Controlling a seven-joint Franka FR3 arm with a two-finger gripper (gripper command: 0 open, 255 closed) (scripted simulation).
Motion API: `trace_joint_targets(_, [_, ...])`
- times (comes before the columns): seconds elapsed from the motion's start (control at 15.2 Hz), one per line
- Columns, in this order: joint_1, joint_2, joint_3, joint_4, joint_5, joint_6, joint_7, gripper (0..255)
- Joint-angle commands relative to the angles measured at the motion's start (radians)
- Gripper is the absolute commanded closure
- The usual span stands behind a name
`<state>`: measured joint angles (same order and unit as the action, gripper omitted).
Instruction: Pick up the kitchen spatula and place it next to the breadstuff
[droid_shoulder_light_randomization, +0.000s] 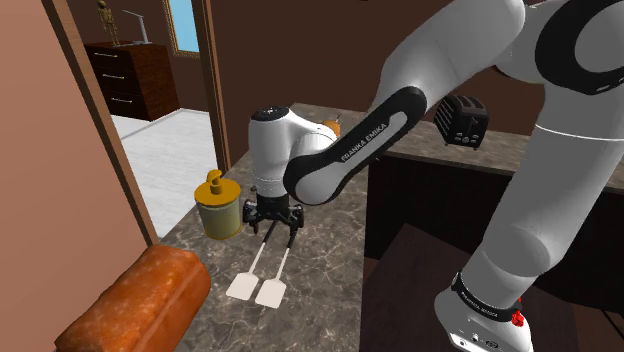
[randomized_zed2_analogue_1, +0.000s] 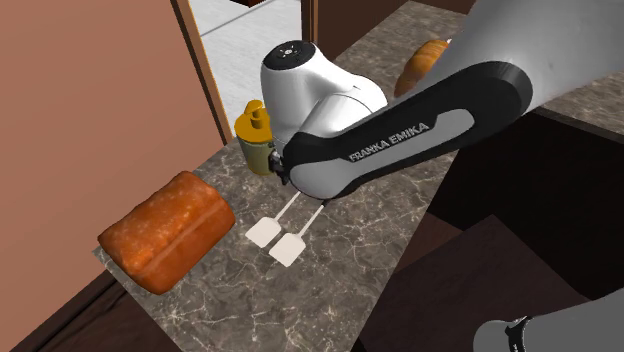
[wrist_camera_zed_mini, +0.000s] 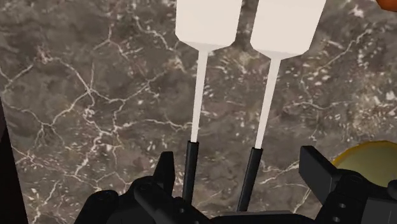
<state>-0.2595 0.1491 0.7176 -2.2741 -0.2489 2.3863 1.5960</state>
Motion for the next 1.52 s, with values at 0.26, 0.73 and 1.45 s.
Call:
trace_joint_targets(0.26, [0.112,0.256,-0.112,0.179,-0.185,0.001,0.285,0])
trace_joint_targets(0.73, [0.147,0.337,-0.164,0.182,-0.259,0.067,0.333,0])
trace_joint_targets(1.45, [0.147,0.337,-0.164,0.182,-0.259,0.067,0.333,255])
